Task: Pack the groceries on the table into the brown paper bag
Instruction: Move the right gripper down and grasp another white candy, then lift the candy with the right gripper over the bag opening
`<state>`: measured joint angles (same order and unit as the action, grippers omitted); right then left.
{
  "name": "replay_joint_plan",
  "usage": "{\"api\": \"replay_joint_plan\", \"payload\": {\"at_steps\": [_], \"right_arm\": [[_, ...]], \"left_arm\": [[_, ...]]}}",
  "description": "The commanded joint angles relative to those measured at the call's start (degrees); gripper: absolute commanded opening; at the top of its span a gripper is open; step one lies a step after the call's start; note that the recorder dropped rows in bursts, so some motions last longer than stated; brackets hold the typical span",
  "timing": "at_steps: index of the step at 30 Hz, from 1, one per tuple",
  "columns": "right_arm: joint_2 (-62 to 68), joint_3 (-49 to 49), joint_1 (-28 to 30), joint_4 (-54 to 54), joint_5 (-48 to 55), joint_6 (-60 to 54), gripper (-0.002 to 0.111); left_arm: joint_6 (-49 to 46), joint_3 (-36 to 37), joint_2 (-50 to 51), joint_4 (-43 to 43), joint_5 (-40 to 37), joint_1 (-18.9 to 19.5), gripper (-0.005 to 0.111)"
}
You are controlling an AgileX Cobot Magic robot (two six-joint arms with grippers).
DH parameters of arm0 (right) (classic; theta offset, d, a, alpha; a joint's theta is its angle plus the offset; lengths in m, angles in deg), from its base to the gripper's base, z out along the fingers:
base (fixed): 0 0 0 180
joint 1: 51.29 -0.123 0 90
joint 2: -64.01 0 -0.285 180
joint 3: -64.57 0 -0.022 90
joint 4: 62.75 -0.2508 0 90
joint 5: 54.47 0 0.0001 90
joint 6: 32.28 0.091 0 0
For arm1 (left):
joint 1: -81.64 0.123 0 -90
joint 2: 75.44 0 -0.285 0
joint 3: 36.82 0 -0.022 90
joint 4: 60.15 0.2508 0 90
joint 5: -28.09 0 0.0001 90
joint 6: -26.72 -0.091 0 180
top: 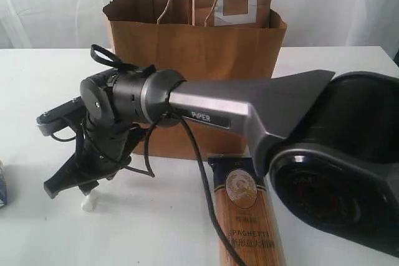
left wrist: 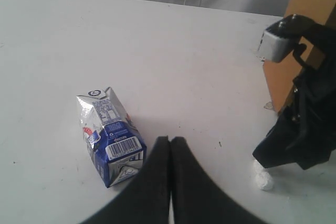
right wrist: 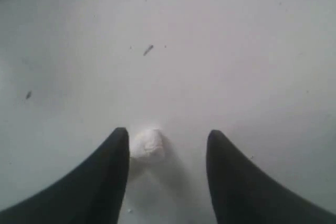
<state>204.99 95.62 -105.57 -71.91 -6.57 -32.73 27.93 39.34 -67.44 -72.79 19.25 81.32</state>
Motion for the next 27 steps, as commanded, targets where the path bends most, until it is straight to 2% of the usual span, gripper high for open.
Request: {"api": "replay_joint_plan", "payload": {"at_steps": [1, 13, 19, 24, 27], "right_arm": [[0.4, 0.4, 0.0, 0.5, 1.2, 0.4, 0.044], [1.2, 0.4, -1.7, -0.1, -2.2, -0.9, 0.043], [1.2, 0.4, -1.7, 0.0, -1.4, -0.9, 0.027], [-0.4, 0.5, -1.7, 0.0, -1.2, -0.9, 0.005], [-2.8, 0.5, -1.7, 0.0, 0.3, -0.9, 0.0]], "left_arm": [[0.0, 0.3, -0.2, -0.6, 0.3, -0.3, 0.0], [0.0, 0.3, -0.2, -0.6, 0.3, -0.3, 0.0], [0.0, 0.3, -0.2, -0.6, 0.3, -0.3, 0.0], [0.0, 0.3, -0.2, -0.6, 0.3, -0.3, 0.0], [0.0, 0.3, -0.2, -0.6, 0.3, -0.3, 0.0]]}}
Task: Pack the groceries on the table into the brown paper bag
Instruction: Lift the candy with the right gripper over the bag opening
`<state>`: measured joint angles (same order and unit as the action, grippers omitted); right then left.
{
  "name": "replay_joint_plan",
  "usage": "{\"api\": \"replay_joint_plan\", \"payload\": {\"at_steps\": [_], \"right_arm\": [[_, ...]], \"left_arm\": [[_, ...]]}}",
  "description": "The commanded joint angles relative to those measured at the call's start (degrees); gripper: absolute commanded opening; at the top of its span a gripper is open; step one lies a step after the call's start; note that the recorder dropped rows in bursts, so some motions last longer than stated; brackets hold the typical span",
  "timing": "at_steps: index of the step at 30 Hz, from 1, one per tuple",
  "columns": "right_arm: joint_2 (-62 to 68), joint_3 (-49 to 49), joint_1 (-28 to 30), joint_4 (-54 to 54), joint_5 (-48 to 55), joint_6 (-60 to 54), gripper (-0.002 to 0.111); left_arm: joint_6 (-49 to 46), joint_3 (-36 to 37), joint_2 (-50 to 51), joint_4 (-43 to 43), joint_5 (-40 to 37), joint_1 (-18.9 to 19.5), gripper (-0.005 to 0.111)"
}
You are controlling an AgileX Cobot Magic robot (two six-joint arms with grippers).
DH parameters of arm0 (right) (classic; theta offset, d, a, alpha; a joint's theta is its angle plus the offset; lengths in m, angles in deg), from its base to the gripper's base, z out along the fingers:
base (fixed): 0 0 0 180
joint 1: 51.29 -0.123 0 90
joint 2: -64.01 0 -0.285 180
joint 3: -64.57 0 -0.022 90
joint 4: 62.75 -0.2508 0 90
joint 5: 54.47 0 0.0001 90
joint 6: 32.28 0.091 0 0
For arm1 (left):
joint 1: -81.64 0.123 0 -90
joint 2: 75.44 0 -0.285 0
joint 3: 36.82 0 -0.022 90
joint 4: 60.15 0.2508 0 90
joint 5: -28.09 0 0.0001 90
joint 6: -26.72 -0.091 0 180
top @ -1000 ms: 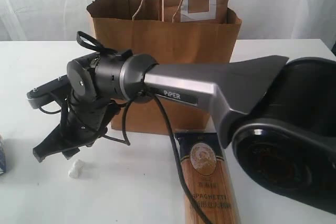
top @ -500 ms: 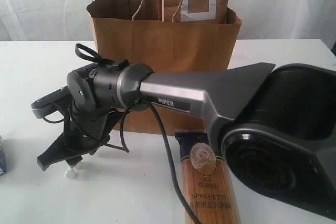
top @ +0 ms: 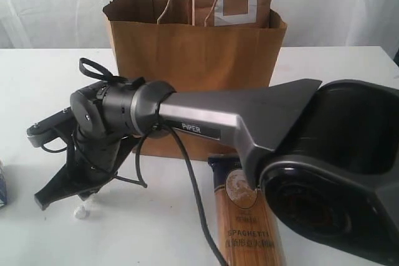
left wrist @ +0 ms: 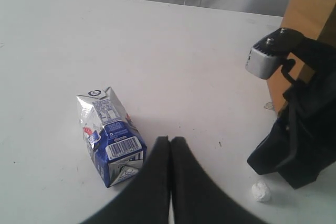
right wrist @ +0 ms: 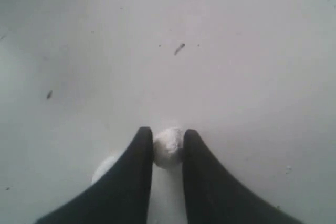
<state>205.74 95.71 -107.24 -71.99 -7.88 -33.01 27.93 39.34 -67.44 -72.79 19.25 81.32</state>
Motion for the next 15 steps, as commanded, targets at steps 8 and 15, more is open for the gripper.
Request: {"api": "replay_joint_plan", "payload": {"at_steps": [8, 15], "right_arm": [[-17.1, 0.4, 0.0, 0.0, 13.6, -3.0, 0.0], [-31.7, 0.4, 0.0, 0.1, 20.8, -9.7, 0.0]], "left_arm": [[0.0, 0.3, -0.2, -0.6, 0.3, -0.3, 0.0], [0.0, 0.3, -0.2, -0.6, 0.3, -0.3, 0.0]]}}
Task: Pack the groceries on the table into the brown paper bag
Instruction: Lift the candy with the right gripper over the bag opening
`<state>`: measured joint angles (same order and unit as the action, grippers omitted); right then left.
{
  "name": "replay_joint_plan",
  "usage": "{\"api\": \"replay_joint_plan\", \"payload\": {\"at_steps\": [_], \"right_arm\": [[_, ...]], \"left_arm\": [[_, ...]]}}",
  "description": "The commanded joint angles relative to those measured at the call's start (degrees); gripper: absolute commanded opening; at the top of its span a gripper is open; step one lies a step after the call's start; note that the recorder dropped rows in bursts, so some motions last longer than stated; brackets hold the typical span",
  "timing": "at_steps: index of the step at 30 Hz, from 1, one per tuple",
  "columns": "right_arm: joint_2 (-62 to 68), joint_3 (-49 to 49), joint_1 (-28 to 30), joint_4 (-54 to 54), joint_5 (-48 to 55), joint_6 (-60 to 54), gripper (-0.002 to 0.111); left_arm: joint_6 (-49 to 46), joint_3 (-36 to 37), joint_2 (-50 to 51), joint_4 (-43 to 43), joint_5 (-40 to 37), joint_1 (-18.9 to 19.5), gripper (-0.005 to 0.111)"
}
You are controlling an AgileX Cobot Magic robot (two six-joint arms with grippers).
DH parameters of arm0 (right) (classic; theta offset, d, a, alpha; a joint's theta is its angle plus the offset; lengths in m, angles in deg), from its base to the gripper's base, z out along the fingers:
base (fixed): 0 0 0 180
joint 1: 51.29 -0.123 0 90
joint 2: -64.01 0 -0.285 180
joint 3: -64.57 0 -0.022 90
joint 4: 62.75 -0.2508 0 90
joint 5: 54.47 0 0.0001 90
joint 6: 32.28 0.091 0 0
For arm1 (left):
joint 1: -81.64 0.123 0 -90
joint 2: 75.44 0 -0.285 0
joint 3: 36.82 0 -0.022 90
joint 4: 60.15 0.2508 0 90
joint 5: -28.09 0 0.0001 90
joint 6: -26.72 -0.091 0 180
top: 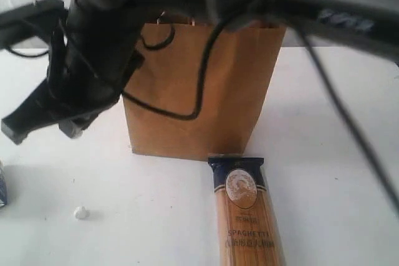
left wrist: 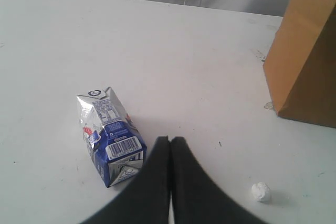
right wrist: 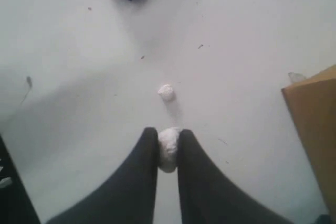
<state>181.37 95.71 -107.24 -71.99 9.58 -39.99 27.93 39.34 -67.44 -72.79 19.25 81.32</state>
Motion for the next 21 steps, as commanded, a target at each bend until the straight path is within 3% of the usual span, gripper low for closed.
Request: {"api": "replay_joint_plan", "payload": {"at_steps": [1, 10, 15, 21], "right_arm": [[-9.2, 0.4, 0.0, 0.2, 3.4, -2.9, 0.0], [-17.4, 0.4, 0.0, 15.0, -7.8, 0.2, 0.0], [-16.0, 0.3, 0.0, 21.6, -11.1, 0.7, 0.0], [-11.3, 0.3, 1.4, 37.6, -20.5, 8.4, 0.0]], "left_arm": [[0.0, 0.3, -0.2, -0.6, 0.3, -0.3, 0.0], [0.0, 0.3, -0.2, -0.6, 0.3, -0.3, 0.0], [0.0, 0.3, -0.2, -0.6, 0.3, -0.3, 0.0], [0.0, 0.3, -0.2, -0.6, 0.3, -0.3, 0.0]]}}
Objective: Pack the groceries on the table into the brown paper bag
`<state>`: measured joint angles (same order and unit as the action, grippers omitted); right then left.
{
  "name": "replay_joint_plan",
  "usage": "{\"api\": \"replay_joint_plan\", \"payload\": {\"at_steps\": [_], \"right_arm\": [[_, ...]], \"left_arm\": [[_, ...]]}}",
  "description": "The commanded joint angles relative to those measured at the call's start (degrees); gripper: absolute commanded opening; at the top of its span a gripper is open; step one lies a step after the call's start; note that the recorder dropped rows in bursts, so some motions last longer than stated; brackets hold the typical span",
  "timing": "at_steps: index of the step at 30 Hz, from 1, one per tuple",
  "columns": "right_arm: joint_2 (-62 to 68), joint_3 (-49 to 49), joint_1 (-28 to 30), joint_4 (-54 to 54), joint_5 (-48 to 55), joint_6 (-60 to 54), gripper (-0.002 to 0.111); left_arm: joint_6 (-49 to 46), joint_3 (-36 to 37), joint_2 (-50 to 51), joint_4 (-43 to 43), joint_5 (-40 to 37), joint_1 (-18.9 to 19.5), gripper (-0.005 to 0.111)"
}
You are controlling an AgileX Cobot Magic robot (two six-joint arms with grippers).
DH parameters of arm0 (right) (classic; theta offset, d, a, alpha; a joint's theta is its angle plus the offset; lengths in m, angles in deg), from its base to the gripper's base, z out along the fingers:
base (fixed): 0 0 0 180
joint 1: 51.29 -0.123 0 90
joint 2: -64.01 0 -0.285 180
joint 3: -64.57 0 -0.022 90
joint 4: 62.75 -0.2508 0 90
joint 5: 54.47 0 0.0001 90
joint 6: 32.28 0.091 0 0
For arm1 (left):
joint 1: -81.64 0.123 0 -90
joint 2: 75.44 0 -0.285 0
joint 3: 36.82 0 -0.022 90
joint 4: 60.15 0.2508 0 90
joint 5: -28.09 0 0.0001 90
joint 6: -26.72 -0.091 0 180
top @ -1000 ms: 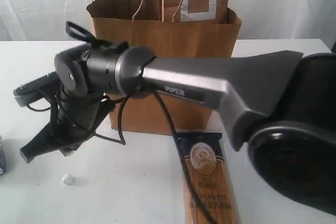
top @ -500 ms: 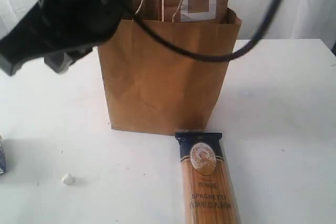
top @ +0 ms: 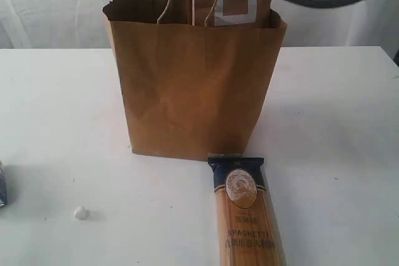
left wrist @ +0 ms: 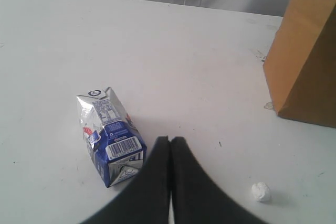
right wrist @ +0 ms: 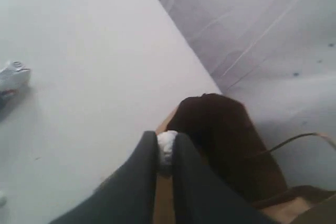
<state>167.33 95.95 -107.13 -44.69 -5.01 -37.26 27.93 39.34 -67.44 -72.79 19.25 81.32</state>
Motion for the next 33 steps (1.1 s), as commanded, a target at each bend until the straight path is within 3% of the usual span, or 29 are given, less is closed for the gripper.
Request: {"api": "replay_joint_plan", "payload": {"at_steps": [1, 14, 26, 28, 33], "right_arm": [[3.8, 0.0, 1.6, 12.3, -6.3, 7.9, 0.0], [13.2, 0.0, 8.0, 16.7, -10.6, 24.8, 0.0], [14.9, 0.0, 9.1, 16.5, -10.7, 26.4, 0.0], [14.9, 0.0, 9.1, 16.5, -10.1, 26.4, 0.004], [14.9, 0.0, 9.1, 16.2, -8.4, 26.3, 0.027]], "left_arm": [[0.0, 0.3, -0.2, -0.6, 0.3, -0.3, 0.0], [0.0, 0.3, -0.2, -0.6, 0.3, -0.3, 0.0], [0.0, 0.3, -0.2, -0.6, 0.3, -0.3, 0.0], [0.0, 0.3, -0.2, -0.6, 0.3, -0.3, 0.0], [0.0, 0.3, -0.2, -0.6, 0.3, -0.3, 0.0]]}}
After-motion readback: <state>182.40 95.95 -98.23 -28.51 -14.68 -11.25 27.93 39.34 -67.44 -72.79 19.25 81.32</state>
